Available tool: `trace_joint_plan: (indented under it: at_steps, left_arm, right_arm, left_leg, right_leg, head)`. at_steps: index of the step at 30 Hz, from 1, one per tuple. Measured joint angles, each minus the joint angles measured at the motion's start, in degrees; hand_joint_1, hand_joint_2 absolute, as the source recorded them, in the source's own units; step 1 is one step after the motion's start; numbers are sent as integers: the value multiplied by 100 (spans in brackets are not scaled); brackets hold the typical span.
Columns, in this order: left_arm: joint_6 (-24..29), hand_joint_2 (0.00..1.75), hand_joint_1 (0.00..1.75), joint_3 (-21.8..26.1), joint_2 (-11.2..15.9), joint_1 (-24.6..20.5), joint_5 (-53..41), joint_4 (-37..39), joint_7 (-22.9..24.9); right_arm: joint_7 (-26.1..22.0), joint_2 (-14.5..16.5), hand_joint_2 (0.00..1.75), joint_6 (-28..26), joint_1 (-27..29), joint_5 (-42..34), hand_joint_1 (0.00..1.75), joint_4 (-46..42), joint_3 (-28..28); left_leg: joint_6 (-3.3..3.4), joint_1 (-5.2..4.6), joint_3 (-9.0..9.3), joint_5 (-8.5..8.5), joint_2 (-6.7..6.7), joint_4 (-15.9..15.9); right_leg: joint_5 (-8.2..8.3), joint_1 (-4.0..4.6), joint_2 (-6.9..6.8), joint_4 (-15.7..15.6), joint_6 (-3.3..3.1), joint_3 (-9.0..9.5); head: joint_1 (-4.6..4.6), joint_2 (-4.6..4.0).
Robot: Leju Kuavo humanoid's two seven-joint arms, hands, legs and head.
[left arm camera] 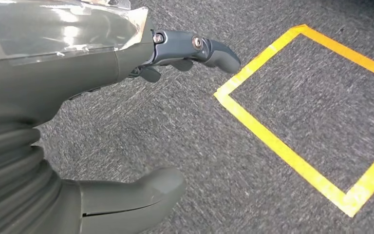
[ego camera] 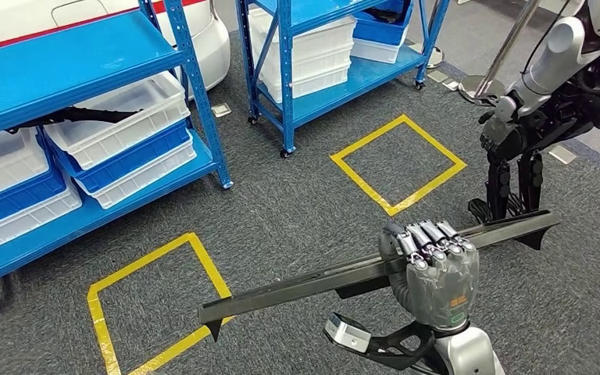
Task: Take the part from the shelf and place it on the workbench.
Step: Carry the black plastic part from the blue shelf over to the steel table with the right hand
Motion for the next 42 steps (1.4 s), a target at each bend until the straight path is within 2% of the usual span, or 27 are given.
trace_joint_plan:
  at_steps: [2,4,9,12,22,25,28,31,32,33,35,37,38,39,40,41,42]
  left_arm:
    - [3,175,0,0,3,0,0,0,2]
    - [3,175,0,0,1,0,0,0,2]
    - [-38,175,0,-3,-2,0,-9,0,27]
    - [-111,175,0,-7,2,0,-17,-1,49]
    - [-121,175,0,-13,14,2,-52,0,32]
    - [-152,175,0,-14,31,10,-52,0,32]
    - [-177,175,0,-21,50,20,-52,0,27]
    - [-178,175,0,-40,49,22,-51,-1,20]
    - [-174,175,0,-46,45,24,-50,-1,16]
    - [-170,175,0,-51,44,26,-49,-1,13]
    - [-158,175,0,-55,44,27,-36,-2,9]
    - [-148,175,0,-57,44,30,-21,-2,12]
    - [-146,175,0,-57,41,33,-18,-2,14]
    - [-144,175,0,-58,37,34,-18,-2,16]
    - [-144,175,0,-62,34,35,-19,-2,20]
    - [-144,175,0,-65,34,35,-22,-2,24]
    - [-145,175,0,-68,34,35,-25,-2,28]
  right_arm:
    - [-1,7,175,0,-6,0,175,12,1]
    - [-2,12,175,0,-13,1,175,16,2]
    - [-2,14,175,1,-24,9,175,34,4]
    - [-1,23,175,8,-31,31,175,45,8]
    - [46,22,175,0,-127,34,175,154,35]
    - [75,3,175,-12,-116,5,175,183,36]
    - [94,-16,175,-15,-105,-11,175,187,37]
    - [96,-33,175,-15,-99,-37,175,186,39]
    - [96,-39,175,-15,-102,-26,175,186,43]
    - [97,-43,175,-15,-106,10,175,187,46]
    - [100,-46,175,-15,-112,124,175,188,52]
    - [113,-45,175,-15,-100,216,175,189,61]
    - [122,-44,175,-13,-94,251,175,189,68]
    - [133,-42,175,-11,-91,283,175,189,74]
    - [145,-38,175,-8,-91,319,175,188,80]
    - [157,-29,175,-5,-89,353,175,187,85]
    - [169,-16,175,-3,-85,380,175,182,89]
  left_leg:
    - [3,31,-16,14,-1,6]
    - [-53,58,-19,35,-1,-6]
    - [-127,74,-95,20,-1,76]
    - [-180,74,-281,-55,-1,317]
    - [-188,73,-904,-298,-1,1134]
    - [-148,65,-996,-360,-3,1267]
    - [-88,53,-1001,-375,-4,1287]
    - [-16,57,-911,-293,14,1139]
    - [18,71,-850,-244,30,1038]
    - [43,88,-794,-198,48,945]
    - [72,99,-749,-163,73,873]
    - [60,105,-751,-159,79,870]
    - [44,115,-753,-158,78,872]
    - [23,128,-753,-157,77,874]
    - [-16,147,-753,-158,77,882]
    - [-68,148,-754,-163,74,891]
    - [-118,141,-753,-176,72,901]
  right_leg:
    - [15,-3,0,2,-17,-9]
    - [22,29,0,6,-42,-20]
    - [-5,44,-1,138,-108,-118]
    - [-82,44,-1,385,-153,-308]
    - [-317,50,-1,1178,-162,-927]
    - [-345,33,-1,1263,-154,-994]
    - [-337,19,-1,1258,-125,-985]
    - [-312,35,14,1214,-62,-958]
    - [-357,43,18,1276,-56,-979]
    - [-447,49,20,1423,-66,-1041]
    - [-714,27,16,1931,-93,-1263]
    - [-846,-5,13,2286,-52,-1404]
    - [-806,-31,10,2222,-2,-1348]
    - [-721,-55,5,2026,53,-1224]
    - [-606,-85,-19,1665,110,-1015]
    - [-505,-89,-43,1342,144,-842]
    - [-433,-96,-55,1107,127,-709]
  head:
    - [-28,0]
    - [-35,0]
    - [-41,0]
    - [-42,0]
    - [-41,0]
    - [-49,0]
    - [-57,0]
    - [-60,0]
    - [-52,0]
    - [-38,0]
    - [0,0]
    - [27,0]
    - [35,0]
    - [40,0]
    - [54,0]
    - [76,0]
    - [92,0]
